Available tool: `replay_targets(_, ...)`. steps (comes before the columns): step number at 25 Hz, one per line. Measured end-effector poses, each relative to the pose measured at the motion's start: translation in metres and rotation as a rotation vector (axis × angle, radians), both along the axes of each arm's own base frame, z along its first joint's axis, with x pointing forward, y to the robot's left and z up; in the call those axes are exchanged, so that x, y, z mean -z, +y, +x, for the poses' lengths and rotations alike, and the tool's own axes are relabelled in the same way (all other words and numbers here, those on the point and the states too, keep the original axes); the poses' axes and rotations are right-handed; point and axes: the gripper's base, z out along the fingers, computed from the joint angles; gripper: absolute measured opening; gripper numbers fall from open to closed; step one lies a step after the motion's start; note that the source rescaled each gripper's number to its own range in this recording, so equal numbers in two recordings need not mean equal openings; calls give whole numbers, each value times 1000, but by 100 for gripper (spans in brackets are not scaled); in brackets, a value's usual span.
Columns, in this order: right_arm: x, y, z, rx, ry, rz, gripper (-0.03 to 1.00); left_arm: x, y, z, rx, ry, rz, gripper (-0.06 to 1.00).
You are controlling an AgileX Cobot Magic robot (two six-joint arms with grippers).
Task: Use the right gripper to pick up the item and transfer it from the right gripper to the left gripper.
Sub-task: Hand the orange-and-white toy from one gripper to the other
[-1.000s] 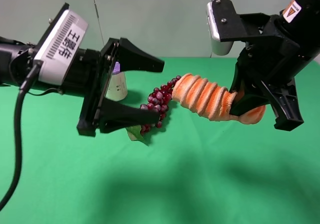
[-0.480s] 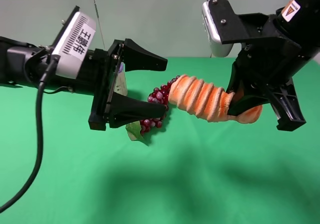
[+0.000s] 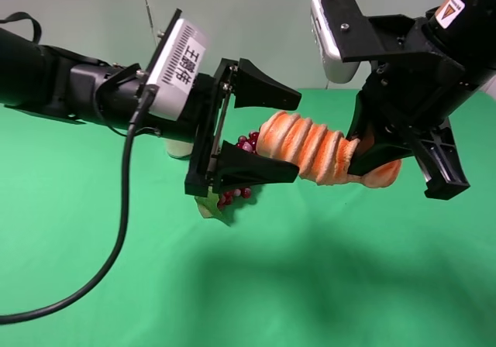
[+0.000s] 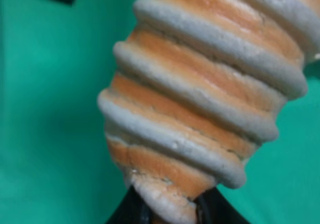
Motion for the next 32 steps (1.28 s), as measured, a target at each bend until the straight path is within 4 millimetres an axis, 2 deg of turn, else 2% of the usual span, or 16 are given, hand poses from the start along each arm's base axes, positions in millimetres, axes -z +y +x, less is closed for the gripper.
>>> replay_targets(6,0,0,0,0,0,0,0,13,-3,5,0,35,17,100)
replay_targets(10,0,0,0,0,1,1,0,11,-8,8,13,26,4,100)
replay_targets(16,0,0,0,0,1,2,0,8,-22,0,50,3,10,100)
replay_targets(23,0,0,0,1,3,4,0,11,-24,1,30,-8,43,99)
replay_targets(25,0,0,0,1,4,6,0,12,-25,1,22,-19,58,91)
replay_targets(26,0,1,0,1,5,7,0,13,-25,1,20,-28,64,83)
replay_targets(28,0,1,0,1,5,7,0,13,-26,0,23,-37,68,57)
replay_targets(29,0,1,0,1,6,6,0,13,-26,0,26,-37,71,39)
replay_targets(30,0,0,-1,1,7,5,0,14,-26,0,26,-33,72,29)
replay_targets(32,0,0,-1,0,10,4,0,14,-26,0,25,-30,75,24)
